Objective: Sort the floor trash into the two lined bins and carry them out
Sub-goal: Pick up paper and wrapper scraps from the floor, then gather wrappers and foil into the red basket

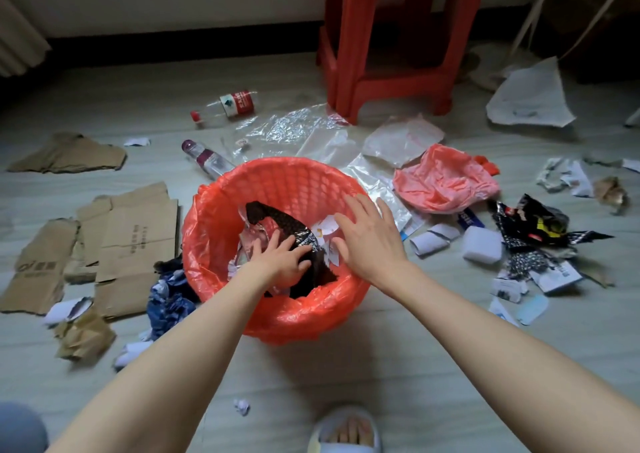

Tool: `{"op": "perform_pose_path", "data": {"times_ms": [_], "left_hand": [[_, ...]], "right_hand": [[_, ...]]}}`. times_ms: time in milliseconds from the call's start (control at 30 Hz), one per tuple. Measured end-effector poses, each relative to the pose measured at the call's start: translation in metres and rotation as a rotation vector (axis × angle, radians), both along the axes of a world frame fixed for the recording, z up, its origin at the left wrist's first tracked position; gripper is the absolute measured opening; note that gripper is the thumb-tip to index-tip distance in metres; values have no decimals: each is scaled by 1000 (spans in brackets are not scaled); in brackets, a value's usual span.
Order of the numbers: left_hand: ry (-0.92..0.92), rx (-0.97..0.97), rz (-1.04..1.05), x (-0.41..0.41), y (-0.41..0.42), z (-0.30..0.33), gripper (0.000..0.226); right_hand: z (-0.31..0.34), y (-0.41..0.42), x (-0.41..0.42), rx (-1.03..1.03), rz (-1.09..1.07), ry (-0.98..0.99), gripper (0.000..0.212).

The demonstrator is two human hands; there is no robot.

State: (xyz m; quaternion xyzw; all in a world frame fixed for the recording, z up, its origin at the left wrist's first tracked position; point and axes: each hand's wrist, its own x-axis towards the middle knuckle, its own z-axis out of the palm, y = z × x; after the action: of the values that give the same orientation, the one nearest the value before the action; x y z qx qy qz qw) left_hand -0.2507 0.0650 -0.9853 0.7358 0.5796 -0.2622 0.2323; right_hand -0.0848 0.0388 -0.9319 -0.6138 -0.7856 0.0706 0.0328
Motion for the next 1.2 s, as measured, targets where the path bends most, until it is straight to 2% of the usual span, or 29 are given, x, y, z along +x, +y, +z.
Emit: {"op": "perform_pose_path", "data": {"times_ms": [133,200,333,467,600,700,800,900,967,1100,1200], "left_hand": [[34,-126,39,6,10,-5,52],[42,-154,20,11,14,-8,58],[65,-199,-62,23,13,-19,65],[81,-173,-67,17,11,-25,70],[65,-57,-94,5,13,-10,58],[-83,94,-8,-7,14,8,46],[-280,348,71,-7,16,36,45],[-531,648,-2,12,16,70,42],[-631,752,-71,36,13,90,36],[-794,697,-203,107,-14,120,35],[-779,599,-340,159,-32,135,39]], "right_hand": [[-14,-3,12,-177,-91,166,61],[-18,-6,12,-196,-106,257,60],[-24,-7,15,-173,-117,305,57],[-25,-6,18,-197,-100,322,60],[-21,-2,14,-233,-72,317,57],[-6,-3,11,-289,-102,359,56],[15,-6,16,-295,-139,386,56],[40,-15,35,-271,-191,414,55],[53,-26,55,-253,-250,439,54],[70,-70,112,-266,-402,397,53],[85,-96,159,-260,-509,347,53]]}}
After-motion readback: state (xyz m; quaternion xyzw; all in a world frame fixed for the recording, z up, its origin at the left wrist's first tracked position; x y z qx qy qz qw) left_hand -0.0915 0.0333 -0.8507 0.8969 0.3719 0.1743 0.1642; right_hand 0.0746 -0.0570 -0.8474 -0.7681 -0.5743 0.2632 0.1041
